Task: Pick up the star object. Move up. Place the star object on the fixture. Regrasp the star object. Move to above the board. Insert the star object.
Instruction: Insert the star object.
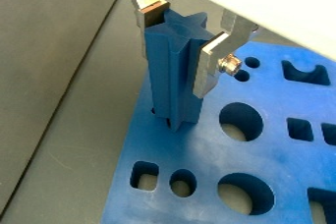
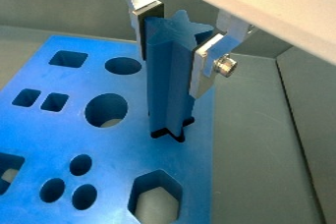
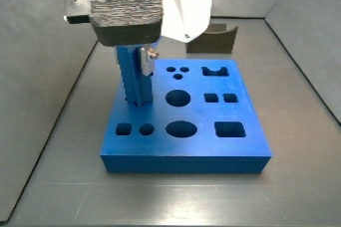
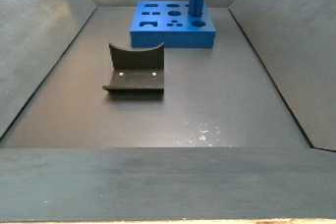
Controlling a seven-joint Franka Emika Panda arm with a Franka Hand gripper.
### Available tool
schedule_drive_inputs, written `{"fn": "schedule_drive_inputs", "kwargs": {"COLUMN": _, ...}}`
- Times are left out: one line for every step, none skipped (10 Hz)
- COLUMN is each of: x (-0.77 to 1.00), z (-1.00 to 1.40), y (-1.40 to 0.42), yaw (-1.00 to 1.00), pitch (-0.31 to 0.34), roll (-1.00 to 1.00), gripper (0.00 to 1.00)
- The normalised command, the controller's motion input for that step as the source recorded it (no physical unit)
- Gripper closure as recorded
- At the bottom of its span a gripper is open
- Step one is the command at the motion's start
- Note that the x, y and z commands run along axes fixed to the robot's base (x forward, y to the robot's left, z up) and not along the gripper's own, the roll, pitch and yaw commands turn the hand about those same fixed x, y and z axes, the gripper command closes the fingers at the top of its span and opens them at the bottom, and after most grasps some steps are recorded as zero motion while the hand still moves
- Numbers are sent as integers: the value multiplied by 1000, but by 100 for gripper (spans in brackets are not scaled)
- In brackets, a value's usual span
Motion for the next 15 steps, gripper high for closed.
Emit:
{"fn": "schedule_drive_inputs", "kwargs": {"x": 0, "z": 0, "y": 40, "yaw": 37, "pitch": 0, "roll": -17, "gripper": 100}}
{"fn": "schedule_drive_inputs", "kwargs": {"x": 0, "z": 0, "y": 143, "yaw": 137, "pitch": 0, "roll": 40, "gripper": 100}}
{"fn": "schedule_drive_inputs", "kwargs": {"x": 0, "z": -29, "y": -3, "yaw": 0, "pitch": 0, "roll": 0, "gripper": 100}}
{"fn": "schedule_drive_inputs", "kwargs": {"x": 0, "z": -126, "y": 0, "yaw": 0, "pitch": 0, "roll": 14, "gripper": 100}}
{"fn": "schedule_drive_inputs", "kwargs": {"x": 0, "z": -251, "y": 0, "yaw": 0, "pitch": -17, "roll": 77, "gripper": 100}}
{"fn": "schedule_drive_inputs", "kwargs": {"x": 0, "z": -331, "y": 0, "yaw": 0, "pitch": -40, "roll": 123, "gripper": 100}}
{"fn": "schedule_drive_inputs", "kwargs": {"x": 0, "z": -329, "y": 0, "yaw": 0, "pitch": -31, "roll": 134, "gripper": 100}}
{"fn": "schedule_drive_inputs", "kwargs": {"x": -9, "z": -274, "y": 0, "yaw": 0, "pitch": -6, "roll": 123, "gripper": 100}}
{"fn": "schedule_drive_inputs", "kwargs": {"x": -26, "z": -283, "y": 0, "yaw": 0, "pitch": -26, "roll": 129, "gripper": 100}}
{"fn": "schedule_drive_inputs", "kwargs": {"x": -14, "z": -374, "y": 0, "yaw": 0, "pitch": -26, "roll": 217, "gripper": 100}}
{"fn": "schedule_drive_inputs", "kwargs": {"x": 0, "z": -434, "y": 0, "yaw": 0, "pitch": -49, "roll": 211, "gripper": 100}}
{"fn": "schedule_drive_inputs", "kwargs": {"x": 0, "z": -371, "y": 0, "yaw": 0, "pitch": -74, "roll": 114, "gripper": 100}}
{"fn": "schedule_drive_inputs", "kwargs": {"x": 0, "z": -500, "y": -23, "yaw": 0, "pitch": -83, "roll": 151, "gripper": 100}}
{"fn": "schedule_drive_inputs", "kwargs": {"x": 3, "z": -620, "y": -31, "yaw": 0, "pitch": -71, "roll": 211, "gripper": 100}}
{"fn": "schedule_drive_inputs", "kwargs": {"x": 43, "z": -703, "y": -37, "yaw": 0, "pitch": -60, "roll": 237, "gripper": 100}}
